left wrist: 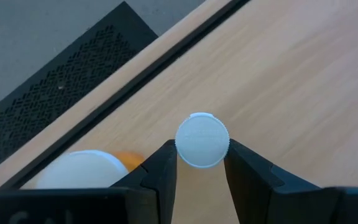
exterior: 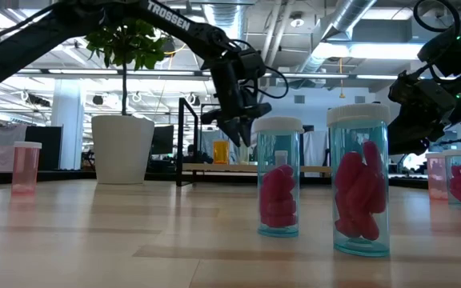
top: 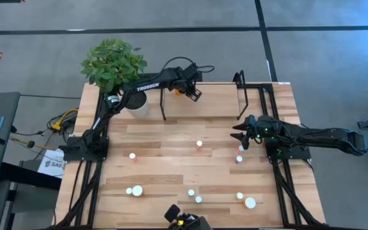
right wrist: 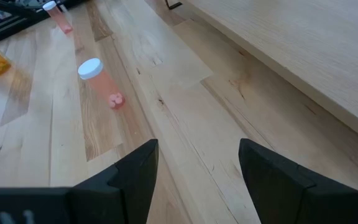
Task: Pick and place medicine bottles onto shelf by color
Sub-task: Put the top yellow pill bottle on the shelf, then move the pink pill bottle to the center of the table
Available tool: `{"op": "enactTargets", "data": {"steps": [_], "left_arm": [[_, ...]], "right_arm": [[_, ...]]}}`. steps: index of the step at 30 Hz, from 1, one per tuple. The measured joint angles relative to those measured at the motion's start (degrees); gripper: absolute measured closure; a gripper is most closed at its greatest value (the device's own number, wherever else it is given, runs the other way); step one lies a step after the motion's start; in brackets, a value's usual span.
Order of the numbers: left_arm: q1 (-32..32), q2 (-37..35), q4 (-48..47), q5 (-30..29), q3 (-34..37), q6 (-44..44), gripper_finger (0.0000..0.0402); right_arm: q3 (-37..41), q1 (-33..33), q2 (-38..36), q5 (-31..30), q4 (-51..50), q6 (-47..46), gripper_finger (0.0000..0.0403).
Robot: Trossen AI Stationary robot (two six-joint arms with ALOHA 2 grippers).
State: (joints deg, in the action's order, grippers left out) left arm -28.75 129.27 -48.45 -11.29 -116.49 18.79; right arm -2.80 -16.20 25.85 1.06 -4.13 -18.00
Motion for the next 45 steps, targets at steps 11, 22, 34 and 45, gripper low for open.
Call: {"op": "enactTargets", "data": {"steps": [11, 22, 34, 45], "left_arm": [[-0.50, 0.17, 0.39, -0.13, -0.04, 0.52, 0.0269], [-0.45, 0.26, 0.42, -0.51, -2.10, 0.79, 0.0236], [2.21, 0.22, -3.03, -5.95, -10.07, -3.52, 0.0232], [7.92, -1.52, -10.08, -9.29, -14.29, -7.47, 0.0232]], "right_arm": [[0.01, 0.02, 0.01, 0.01, -0.01, 0.00, 0.0154], [0.01, 0.02, 0.02, 0.00, -0.01, 0.00, 0.0154], [0.01, 0.02, 0.01, 0.00, -0.01, 0.01, 0.0154], [-0.01, 0.02, 0.02, 0.00, -0.03, 0.00, 0.0154]]}}
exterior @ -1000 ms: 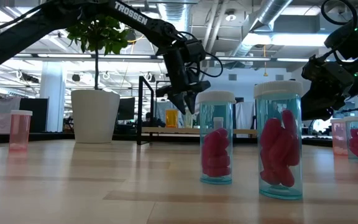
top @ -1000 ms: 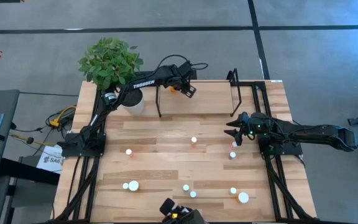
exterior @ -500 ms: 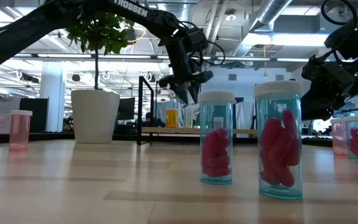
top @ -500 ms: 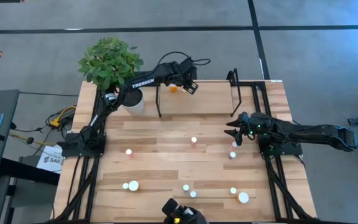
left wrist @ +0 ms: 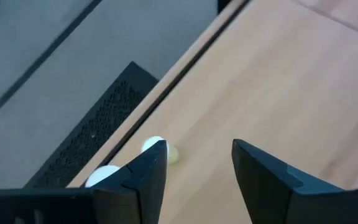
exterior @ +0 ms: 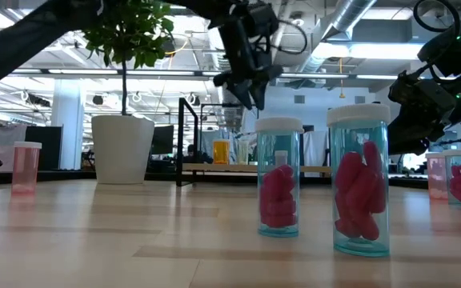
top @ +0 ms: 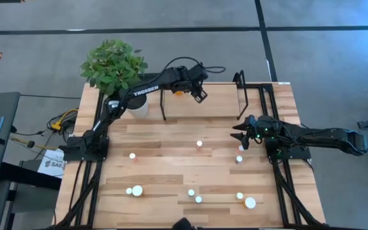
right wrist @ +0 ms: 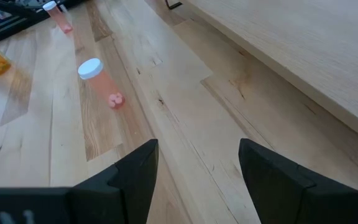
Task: Pick and place medicine bottles onto shelf by color
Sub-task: Move the pink pill bottle to the center of the table
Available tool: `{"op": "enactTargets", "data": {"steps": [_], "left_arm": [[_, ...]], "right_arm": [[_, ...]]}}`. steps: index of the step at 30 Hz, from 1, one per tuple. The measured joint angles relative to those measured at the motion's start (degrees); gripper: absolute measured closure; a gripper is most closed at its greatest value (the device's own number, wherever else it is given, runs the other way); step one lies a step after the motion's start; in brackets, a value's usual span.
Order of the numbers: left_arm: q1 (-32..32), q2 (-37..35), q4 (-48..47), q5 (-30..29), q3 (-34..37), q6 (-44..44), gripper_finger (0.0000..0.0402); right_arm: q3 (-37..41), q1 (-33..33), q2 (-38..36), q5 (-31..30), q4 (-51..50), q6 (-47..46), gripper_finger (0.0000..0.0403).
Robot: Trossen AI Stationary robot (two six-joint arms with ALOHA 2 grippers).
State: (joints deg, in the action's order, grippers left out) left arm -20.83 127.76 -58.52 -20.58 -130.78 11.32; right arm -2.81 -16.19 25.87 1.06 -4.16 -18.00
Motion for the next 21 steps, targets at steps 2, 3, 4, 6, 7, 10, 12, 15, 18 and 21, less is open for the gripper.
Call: {"op": "enactTargets", "data": {"steps": [2, 3, 4, 6, 7, 10, 12, 15, 18, 21], "left_arm": [[1.41, -1.40, -0.08, -0.79, 0.96, -0.73, 0.0232], [2.08, -2.00, -0.02, -1.05, 1.48, -0.95, 0.0232], [2.81, -2.46, -0.34, -1.24, 1.91, -1.07, 0.0232], [4.23, -3.25, -1.37, -1.40, 2.76, -1.16, 0.0232], [4.99, -3.45, -2.16, -1.77, 2.88, -1.23, 0.0232], [7.48, -4.50, -3.53, -2.36, 3.84, -1.19, 0.0232], [9.42, -5.65, -3.46, -2.37, 5.37, -1.11, 0.0232], [12.68, -7.91, -2.44, -2.55, 8.57, -0.98, 0.0232], [16.14, -10.71, 0.28, -3.23, 12.85, -0.42, 0.0232], [19.63, -13.54, 2.89, -4.03, 17.47, 0.36, 0.0232]], "right_arm": [[0.01, -0.01, -0.02, 0.02, 0.01, 0.00, 0.0154], [0.00, 0.00, -0.01, 0.00, 0.00, 0.01, 0.0154], [0.02, -0.01, -0.01, 0.01, 0.01, 0.01, 0.0154], [0.02, 0.00, -0.02, 0.01, 0.02, 0.00, 0.0154], [0.02, -0.02, 0.00, 0.02, 0.02, 0.02, 0.0154], [0.02, 0.00, 0.00, 0.00, 0.02, 0.00, 0.0154], [0.01, -0.02, -0.01, 0.01, 0.02, 0.00, 0.0154], [0.01, -0.01, -0.01, 0.01, 0.01, 0.00, 0.0154], [0.02, 0.00, 0.00, 0.02, 0.02, 0.00, 0.0154], [0.02, 0.00, -0.01, 0.00, 0.02, 0.00, 0.0154]]}}
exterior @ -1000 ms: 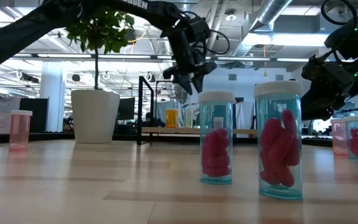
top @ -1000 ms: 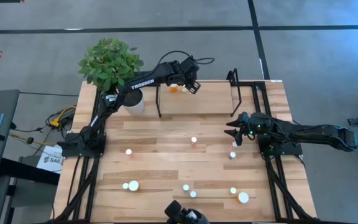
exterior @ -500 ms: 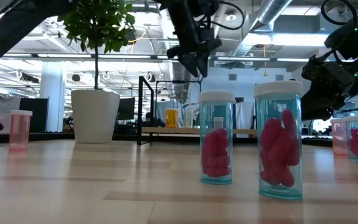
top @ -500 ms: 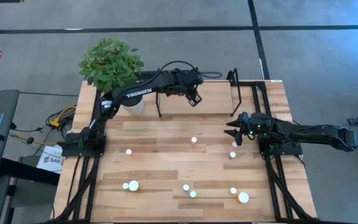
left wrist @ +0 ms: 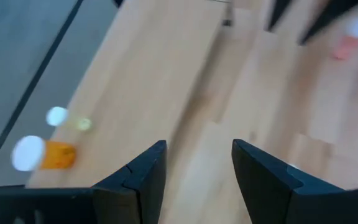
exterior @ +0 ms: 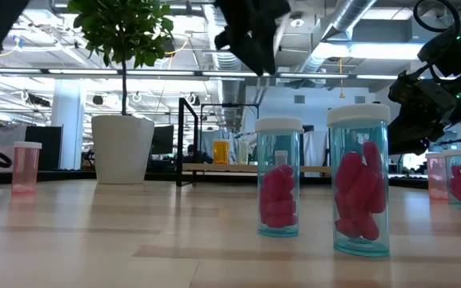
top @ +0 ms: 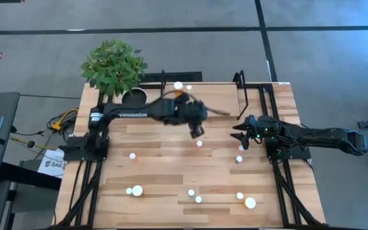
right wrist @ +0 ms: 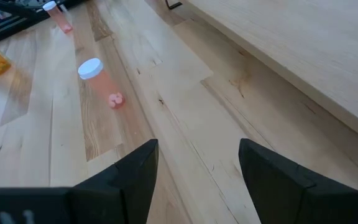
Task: Pick and place medicine bottles onto shelf by color
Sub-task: Move the pink pill bottle to the center of the table
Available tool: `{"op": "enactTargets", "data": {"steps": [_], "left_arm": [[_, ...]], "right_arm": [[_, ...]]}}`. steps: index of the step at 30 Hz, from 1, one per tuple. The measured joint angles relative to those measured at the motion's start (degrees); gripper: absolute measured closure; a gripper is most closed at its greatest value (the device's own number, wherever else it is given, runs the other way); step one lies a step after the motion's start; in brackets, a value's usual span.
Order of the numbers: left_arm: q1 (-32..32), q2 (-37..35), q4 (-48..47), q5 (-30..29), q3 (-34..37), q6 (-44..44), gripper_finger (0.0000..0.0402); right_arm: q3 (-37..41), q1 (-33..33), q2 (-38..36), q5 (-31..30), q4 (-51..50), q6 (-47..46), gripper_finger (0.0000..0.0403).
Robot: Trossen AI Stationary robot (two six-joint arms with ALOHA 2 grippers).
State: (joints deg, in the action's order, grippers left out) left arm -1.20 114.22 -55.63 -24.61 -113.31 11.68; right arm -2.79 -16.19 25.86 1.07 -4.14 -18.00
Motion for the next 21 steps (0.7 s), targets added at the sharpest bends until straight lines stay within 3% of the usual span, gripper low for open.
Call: {"op": "enactTargets", "data": {"steps": [9, 21], "left_arm": [[9.00, -10.90, 6.28, -1.88, 16.60, 6.45, 0.0232], [22.80, -30.60, 4.56, -11.65, 39.64, 31.40, 0.0232]], "right_arm": [[-0.01, -0.01, 0.00, -0.01, -0.02, 0.00, 0.0154], [-0.01, -0.02, 0.00, -0.01, -0.02, 0.00, 0.0154]]}}
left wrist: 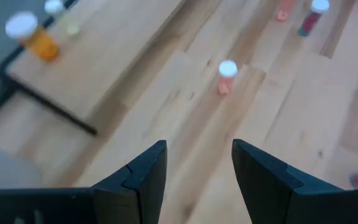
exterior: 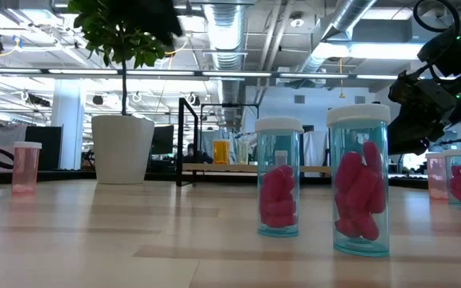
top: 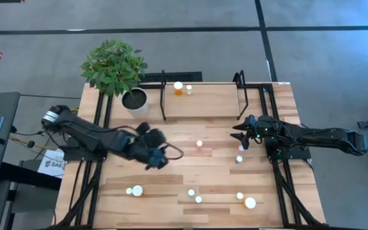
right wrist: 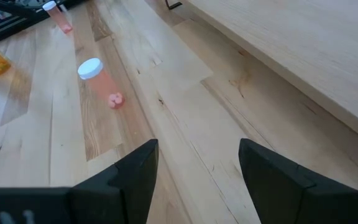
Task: Pick and place medicine bottles onto shelf by color
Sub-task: Move the pink pill bottle to the center of the table
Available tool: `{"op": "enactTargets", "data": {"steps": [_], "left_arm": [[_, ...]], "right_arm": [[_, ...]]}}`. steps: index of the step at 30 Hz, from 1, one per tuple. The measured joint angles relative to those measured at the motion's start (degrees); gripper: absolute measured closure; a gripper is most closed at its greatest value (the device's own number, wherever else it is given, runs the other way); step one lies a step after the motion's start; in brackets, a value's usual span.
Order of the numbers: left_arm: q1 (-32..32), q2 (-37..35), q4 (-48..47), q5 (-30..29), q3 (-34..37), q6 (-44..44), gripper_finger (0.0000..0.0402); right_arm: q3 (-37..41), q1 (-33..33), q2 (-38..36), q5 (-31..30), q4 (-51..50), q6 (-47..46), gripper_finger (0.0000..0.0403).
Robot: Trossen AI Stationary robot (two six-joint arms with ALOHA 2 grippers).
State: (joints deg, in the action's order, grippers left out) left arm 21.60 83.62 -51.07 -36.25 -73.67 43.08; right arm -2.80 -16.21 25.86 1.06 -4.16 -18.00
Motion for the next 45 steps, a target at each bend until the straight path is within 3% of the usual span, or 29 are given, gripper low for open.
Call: {"op": "enactTargets", "data": {"steps": [8, 13, 18, 24, 32, 45], "left_arm": [[9.24, -8.09, -9.90, 0.11, 6.44, 21.84, 0.0232], [14.02, -8.33, -18.15, 1.84, 6.49, 38.75, 0.0232], [16.63, -7.48, -23.73, 3.90, 6.49, 47.71, 0.0232], [15.82, -7.52, -25.71, 10.22, 6.51, 51.61, 0.0216], [13.01, -7.52, -18.04, 16.54, 12.87, 50.81, 0.0187], [7.63, -7.50, -10.41, 19.80, 20.75, 54.33, 0.0186]], "right_arm": [[0.01, 0.02, 0.00, 0.01, 0.00, 0.01, 0.0154], [0.01, 0.02, 0.01, 0.02, 0.00, 0.00, 0.0154], [0.01, 0.02, -0.01, 0.00, -0.02, 0.01, 0.0154], [0.01, 0.01, 0.00, 0.00, -0.04, 0.00, 0.0154], [-0.01, 0.01, -0.01, 0.00, -0.06, 0.00, 0.0154], [-0.01, 0.02, -0.01, 0.00, -0.07, 0.00, 0.0154]]}}
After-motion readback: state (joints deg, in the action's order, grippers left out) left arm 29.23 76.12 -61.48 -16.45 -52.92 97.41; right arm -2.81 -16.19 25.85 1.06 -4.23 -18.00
